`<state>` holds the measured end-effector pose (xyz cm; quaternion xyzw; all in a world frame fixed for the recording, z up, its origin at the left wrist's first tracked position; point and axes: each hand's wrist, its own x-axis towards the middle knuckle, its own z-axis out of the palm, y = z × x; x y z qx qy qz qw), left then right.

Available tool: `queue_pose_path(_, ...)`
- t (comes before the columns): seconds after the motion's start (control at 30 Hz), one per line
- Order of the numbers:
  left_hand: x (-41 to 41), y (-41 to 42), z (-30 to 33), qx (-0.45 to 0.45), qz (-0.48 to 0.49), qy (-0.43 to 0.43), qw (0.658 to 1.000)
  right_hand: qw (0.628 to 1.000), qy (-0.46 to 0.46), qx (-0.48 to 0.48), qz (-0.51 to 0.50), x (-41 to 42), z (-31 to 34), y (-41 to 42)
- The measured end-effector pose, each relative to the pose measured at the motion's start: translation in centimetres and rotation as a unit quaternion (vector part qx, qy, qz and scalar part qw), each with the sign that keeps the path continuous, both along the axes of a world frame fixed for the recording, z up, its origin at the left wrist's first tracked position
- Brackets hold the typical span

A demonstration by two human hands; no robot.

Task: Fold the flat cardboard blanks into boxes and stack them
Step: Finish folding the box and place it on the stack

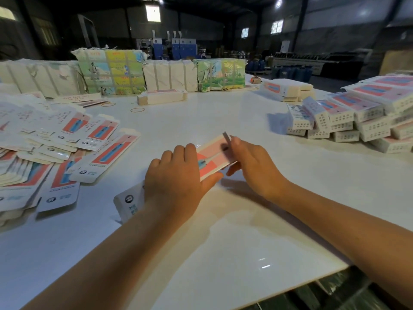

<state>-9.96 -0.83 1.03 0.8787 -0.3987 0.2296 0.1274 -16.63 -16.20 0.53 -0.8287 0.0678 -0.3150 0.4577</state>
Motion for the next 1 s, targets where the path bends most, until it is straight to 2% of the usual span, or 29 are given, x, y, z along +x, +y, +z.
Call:
queue_pose_path(0.03,0.0,0.1,0.1,-0.006,-0.002,0.002,1.0,0.996,-0.005,0.089,0.016,0.1,0.3,0.1)
queue_pose_path(0.1,0.0,0.1,0.1,-0.017,-0.009,-0.006,1.0,0.982,-0.018,0.183,0.034,0.4,0.6,0.1)
queue_pose_path(0.23,-0.2,0.2,0.2,-0.018,-0.016,-0.016,1.0,0.97,-0.041,0.234,0.047,0.1,0.8,-0.3)
queue_pose_path(0.47,-0.2,0.1,0.1,-0.018,-0.023,-0.031,0.999,0.99,-0.056,0.129,0.012,0.1,0.2,0.0)
queue_pose_path(0.63,-0.5,0.1,0.2,-0.016,-0.02,-0.053,0.998,0.992,-0.04,-0.09,-0.073,-0.1,-0.2,0.3)
queue_pose_path(0.7,-0.6,0.2,0.1,-0.014,-0.019,-0.072,0.997,0.986,-0.029,-0.137,-0.09,-0.4,0.0,0.2)
queue_pose_path(0.77,-0.7,0.3,0.1,-0.011,-0.019,-0.09,0.996,0.986,-0.037,-0.128,-0.097,-0.5,0.3,0.1)
queue_pose_path(0.87,-0.9,0.1,0.1,-0.004,-0.022,-0.096,0.995,0.993,-0.065,-0.007,-0.095,-0.3,0.8,0.5)
queue_pose_path(0.9,-1.0,0.1,0.1,-0.007,-0.023,-0.09,0.996,0.992,-0.068,-0.014,-0.107,-0.3,0.8,0.7)
queue_pose_path(1.0,-1.1,-0.1,0.0,-0.013,-0.024,-0.081,0.996,0.98,-0.061,-0.142,-0.129,-0.3,0.4,0.7)
